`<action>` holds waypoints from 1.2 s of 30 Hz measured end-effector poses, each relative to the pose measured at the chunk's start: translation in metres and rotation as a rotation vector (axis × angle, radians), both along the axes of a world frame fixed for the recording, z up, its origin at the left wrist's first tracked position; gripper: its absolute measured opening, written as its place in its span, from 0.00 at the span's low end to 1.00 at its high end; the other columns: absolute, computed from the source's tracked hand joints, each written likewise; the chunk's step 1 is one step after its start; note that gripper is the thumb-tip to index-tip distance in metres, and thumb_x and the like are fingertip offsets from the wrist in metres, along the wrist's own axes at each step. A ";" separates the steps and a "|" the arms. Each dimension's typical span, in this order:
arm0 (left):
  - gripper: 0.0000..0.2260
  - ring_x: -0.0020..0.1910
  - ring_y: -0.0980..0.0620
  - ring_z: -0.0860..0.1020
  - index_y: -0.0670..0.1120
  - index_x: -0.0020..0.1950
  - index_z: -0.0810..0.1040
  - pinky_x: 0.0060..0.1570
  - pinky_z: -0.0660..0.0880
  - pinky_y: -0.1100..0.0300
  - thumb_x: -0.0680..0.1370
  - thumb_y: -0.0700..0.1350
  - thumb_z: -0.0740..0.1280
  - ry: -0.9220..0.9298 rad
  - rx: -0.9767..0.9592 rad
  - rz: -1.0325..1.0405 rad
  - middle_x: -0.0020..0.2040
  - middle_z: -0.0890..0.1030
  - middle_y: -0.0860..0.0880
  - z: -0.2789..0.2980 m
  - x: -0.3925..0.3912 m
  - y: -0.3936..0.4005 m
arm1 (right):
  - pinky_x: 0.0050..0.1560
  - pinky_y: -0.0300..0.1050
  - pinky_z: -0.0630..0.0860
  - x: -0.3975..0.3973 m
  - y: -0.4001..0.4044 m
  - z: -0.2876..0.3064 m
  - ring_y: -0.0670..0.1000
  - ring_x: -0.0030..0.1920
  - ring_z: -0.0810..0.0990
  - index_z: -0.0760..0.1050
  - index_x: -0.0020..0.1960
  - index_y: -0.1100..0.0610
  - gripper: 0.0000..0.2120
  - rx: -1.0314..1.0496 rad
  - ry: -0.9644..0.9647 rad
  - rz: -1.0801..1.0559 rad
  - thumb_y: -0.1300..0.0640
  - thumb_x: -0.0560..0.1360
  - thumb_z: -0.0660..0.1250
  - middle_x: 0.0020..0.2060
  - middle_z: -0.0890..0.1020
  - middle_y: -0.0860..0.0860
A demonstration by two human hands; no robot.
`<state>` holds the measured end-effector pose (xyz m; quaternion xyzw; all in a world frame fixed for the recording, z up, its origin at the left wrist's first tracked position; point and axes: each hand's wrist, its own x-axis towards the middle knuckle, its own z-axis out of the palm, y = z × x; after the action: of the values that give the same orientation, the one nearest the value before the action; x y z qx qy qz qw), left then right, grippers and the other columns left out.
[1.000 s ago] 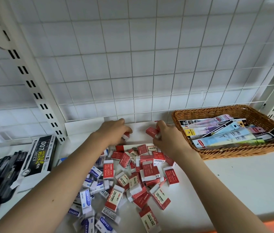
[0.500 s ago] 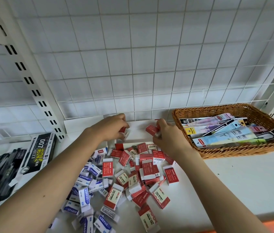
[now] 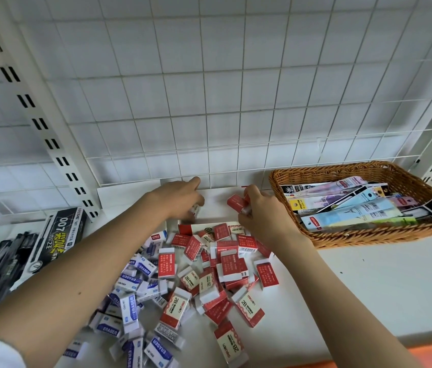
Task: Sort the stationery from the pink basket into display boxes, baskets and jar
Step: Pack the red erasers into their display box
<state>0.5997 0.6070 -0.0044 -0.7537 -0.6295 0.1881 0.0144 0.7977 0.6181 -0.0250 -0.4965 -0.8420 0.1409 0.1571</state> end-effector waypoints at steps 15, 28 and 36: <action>0.16 0.46 0.50 0.70 0.47 0.66 0.74 0.45 0.69 0.56 0.78 0.44 0.65 -0.157 0.010 0.021 0.54 0.65 0.48 0.000 -0.010 -0.002 | 0.43 0.45 0.76 -0.001 0.000 0.000 0.56 0.48 0.78 0.65 0.61 0.58 0.15 0.010 -0.004 0.003 0.57 0.77 0.63 0.54 0.77 0.57; 0.23 0.54 0.46 0.74 0.45 0.66 0.69 0.50 0.74 0.54 0.73 0.46 0.69 -0.259 0.135 0.214 0.56 0.74 0.47 -0.017 -0.010 -0.001 | 0.41 0.45 0.75 0.000 0.001 0.002 0.56 0.46 0.77 0.65 0.60 0.58 0.14 0.001 -0.019 0.010 0.57 0.77 0.62 0.53 0.77 0.57; 0.19 0.52 0.49 0.72 0.44 0.59 0.73 0.49 0.69 0.58 0.71 0.47 0.71 -0.424 0.148 0.269 0.51 0.73 0.49 -0.019 -0.014 -0.010 | 0.45 0.50 0.78 0.000 0.001 0.004 0.57 0.48 0.78 0.65 0.61 0.58 0.15 -0.012 -0.055 0.013 0.57 0.77 0.63 0.52 0.78 0.57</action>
<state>0.5861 0.5972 -0.0234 -0.6827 -0.7251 -0.0203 -0.0878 0.7974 0.6193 -0.0210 -0.4958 -0.8482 0.1333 0.1299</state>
